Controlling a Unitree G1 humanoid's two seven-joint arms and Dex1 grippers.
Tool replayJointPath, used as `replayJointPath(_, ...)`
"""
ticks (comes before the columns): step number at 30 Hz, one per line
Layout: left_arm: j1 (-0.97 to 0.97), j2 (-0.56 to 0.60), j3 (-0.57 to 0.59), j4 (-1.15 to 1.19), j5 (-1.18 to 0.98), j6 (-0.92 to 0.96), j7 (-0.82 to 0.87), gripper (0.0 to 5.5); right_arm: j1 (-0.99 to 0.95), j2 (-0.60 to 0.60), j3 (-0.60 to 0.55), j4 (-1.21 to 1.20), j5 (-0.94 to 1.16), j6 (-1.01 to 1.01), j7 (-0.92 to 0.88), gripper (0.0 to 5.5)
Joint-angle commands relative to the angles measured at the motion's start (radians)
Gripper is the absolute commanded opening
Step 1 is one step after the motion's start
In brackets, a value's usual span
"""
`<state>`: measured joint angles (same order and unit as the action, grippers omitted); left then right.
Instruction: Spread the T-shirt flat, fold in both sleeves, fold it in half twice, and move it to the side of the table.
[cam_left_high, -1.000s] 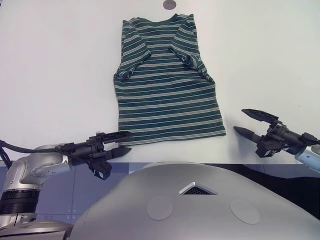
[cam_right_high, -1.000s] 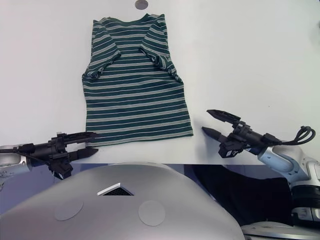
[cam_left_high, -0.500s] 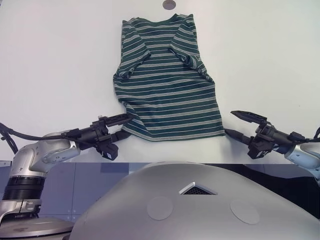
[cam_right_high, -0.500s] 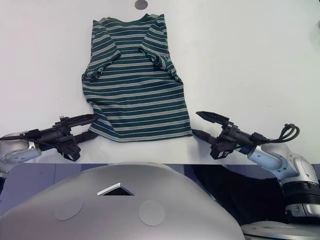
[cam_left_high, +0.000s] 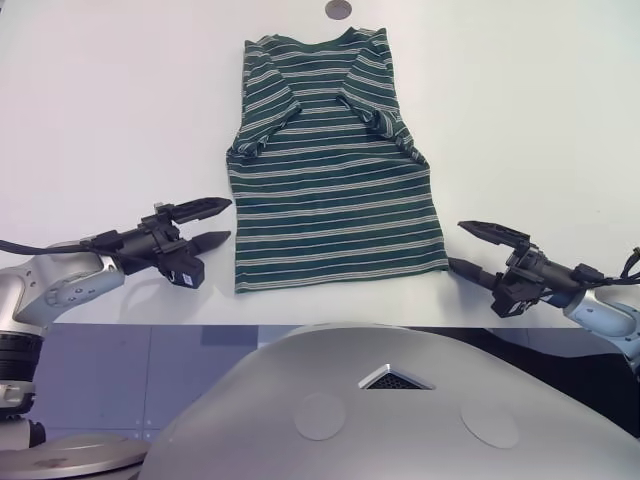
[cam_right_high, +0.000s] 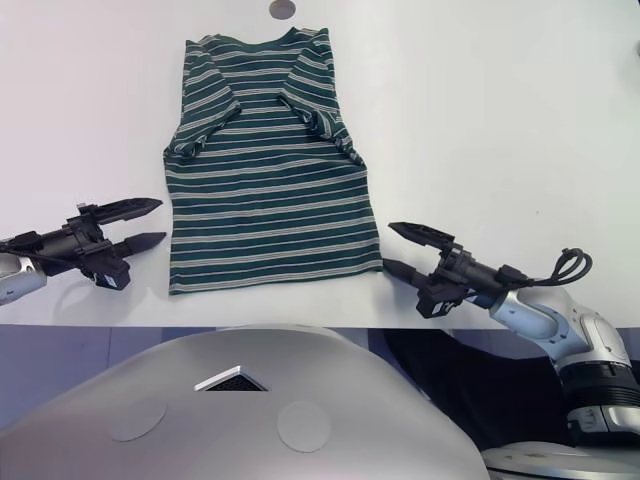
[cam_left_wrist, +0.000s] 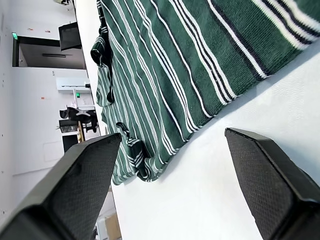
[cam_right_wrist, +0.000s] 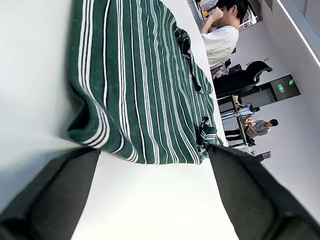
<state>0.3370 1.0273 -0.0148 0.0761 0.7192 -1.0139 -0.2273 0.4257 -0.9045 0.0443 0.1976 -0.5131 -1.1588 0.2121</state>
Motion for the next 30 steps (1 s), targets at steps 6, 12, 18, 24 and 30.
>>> replayJointPath(6, 0.127, 0.065, -0.222, -0.089, 0.023, 0.013, -0.162, 3.84, -0.028, -0.010, 0.021, 0.052, -0.038, 0.056, 0.018, 3.98)
replayJointPath(12, 0.097, 0.111, -0.214, -0.007, 0.043, -0.021, -0.085, 3.84, -0.024, -0.005, 0.028, 0.028, -0.041, 0.065, 0.020, 3.98)
replayJointPath(18, 0.005, 0.104, -0.255, 0.209, 0.169, -0.095, 0.066, 3.84, -0.022, -0.036, -0.027, 0.014, -0.157, 0.052, -0.040, 3.98)
replayJointPath(24, -0.069, 0.099, -0.327, 0.347, 0.271, -0.123, 0.207, 3.84, -0.083, -0.029, -0.038, -0.042, -0.417, 0.098, -0.210, 3.98)
replayJointPath(30, -0.074, 0.124, -0.348, 0.316, 0.248, -0.138, 0.220, 3.84, -0.007, -0.029, 0.062, -0.063, -0.457, 0.022, -0.259, 3.98)
